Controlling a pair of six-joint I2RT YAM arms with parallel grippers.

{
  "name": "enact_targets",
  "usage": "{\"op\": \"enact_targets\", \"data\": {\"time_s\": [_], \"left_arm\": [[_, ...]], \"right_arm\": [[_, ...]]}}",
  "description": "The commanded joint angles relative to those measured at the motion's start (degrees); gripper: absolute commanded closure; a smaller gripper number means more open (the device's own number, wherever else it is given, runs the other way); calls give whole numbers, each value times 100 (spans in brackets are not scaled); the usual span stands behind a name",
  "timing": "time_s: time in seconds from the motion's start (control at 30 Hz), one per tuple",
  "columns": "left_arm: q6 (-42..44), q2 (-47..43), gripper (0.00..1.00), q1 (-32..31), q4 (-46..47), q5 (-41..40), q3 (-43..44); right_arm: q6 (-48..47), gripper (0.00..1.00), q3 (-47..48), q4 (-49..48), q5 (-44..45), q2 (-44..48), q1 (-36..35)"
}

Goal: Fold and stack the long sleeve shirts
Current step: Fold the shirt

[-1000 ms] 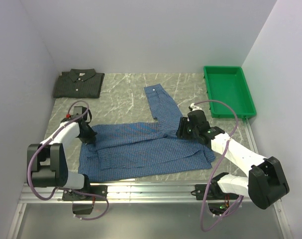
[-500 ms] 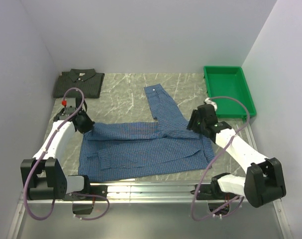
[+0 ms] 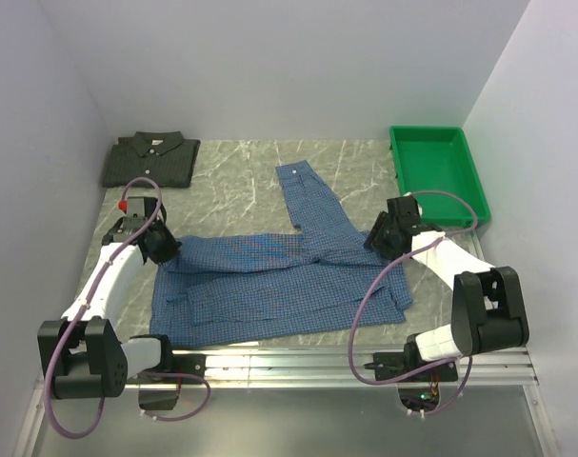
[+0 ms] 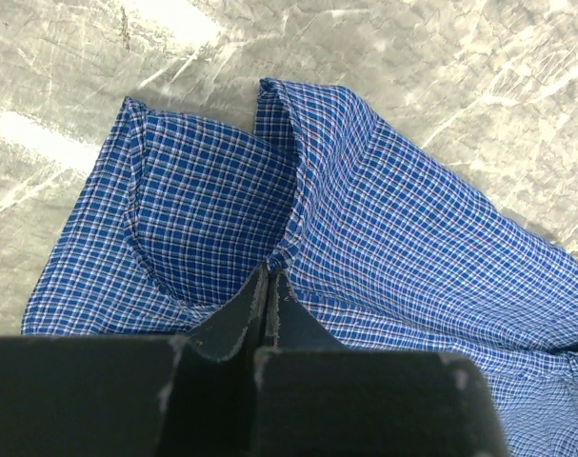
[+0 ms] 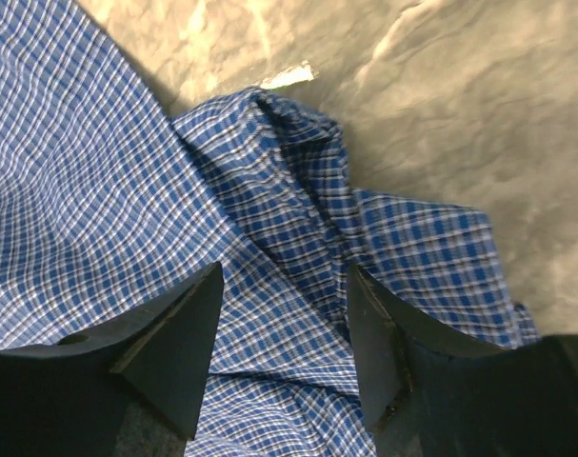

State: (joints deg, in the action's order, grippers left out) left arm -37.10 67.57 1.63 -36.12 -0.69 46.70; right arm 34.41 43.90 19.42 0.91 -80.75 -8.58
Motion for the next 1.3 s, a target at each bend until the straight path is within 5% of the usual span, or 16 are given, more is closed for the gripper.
{"op": "enact_targets", "data": {"time_s": [0.0,0.37,0.53,0.7,0.9,1.27], "left_arm": [[45,-165,99,4,219,86,-64],[54,-130,99,-5,263,-63,-117],[19,-78,100,4,281,-195,-143],[-16,-16,100,4,351,-169,-161],[-25,37,100,-5,404,-160,-231],[-7,63,99,-5,448,-151,-266]], "right_arm": [[-180,40,75,-385,-397,24,23],[-638,53,66,-632,-1057,-11,23],[-603,78,5,-712,-1067,-107,23],[-620,92,48,-502,-680,-151,23],[-523,81,154,-176,67,-379,23],[-699,54,31,-597,-890,-424,23]]}}
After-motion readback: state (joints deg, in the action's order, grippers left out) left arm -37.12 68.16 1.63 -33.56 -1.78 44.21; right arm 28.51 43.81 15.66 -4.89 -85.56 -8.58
